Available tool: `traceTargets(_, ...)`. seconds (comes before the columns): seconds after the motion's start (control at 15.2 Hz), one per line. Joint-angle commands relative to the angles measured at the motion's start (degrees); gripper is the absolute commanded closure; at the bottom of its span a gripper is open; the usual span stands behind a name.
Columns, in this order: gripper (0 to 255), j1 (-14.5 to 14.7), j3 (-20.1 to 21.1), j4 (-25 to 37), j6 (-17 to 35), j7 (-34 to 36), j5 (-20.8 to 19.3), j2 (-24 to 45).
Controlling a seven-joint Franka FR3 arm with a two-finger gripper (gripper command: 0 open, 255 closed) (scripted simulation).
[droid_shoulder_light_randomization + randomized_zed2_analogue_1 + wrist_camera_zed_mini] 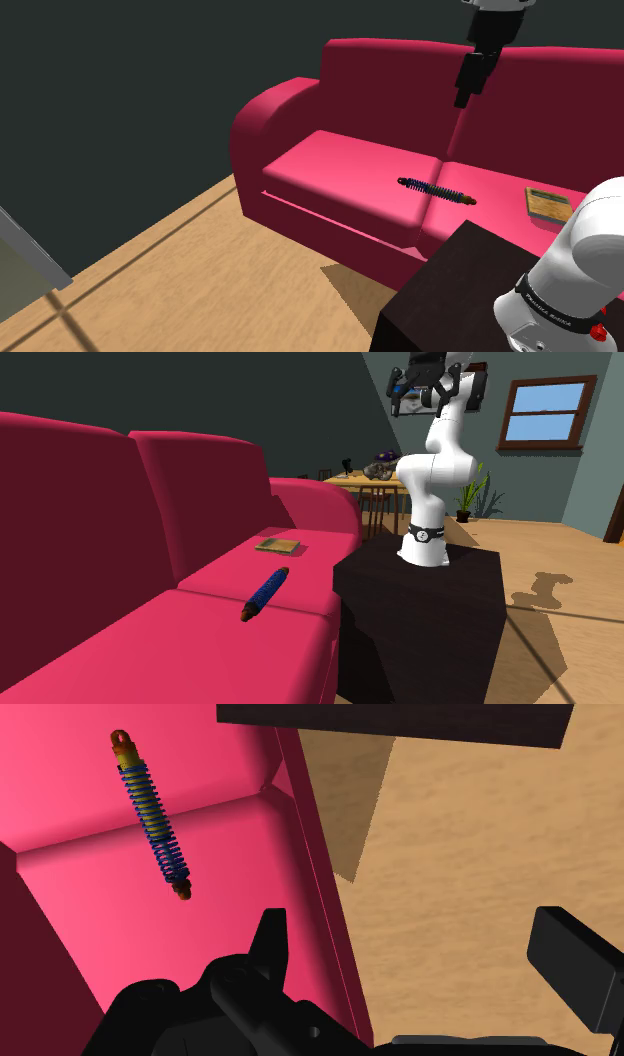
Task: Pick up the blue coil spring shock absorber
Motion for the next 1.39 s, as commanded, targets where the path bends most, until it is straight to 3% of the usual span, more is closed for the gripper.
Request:
traceTargets(0.0, 0, 0.0, 0.0, 0.0, 0.0, 0.0, 0.0, 0.0)
traceTargets(0.66, 0, -2.47, -10.38, -11.82, 14.75, -9.89, -5.84, 3.16)
traceTargets(1.32, 0, -4.55, -21.7, -16.26, 31.64, -20.11, -10.1, 15.69)
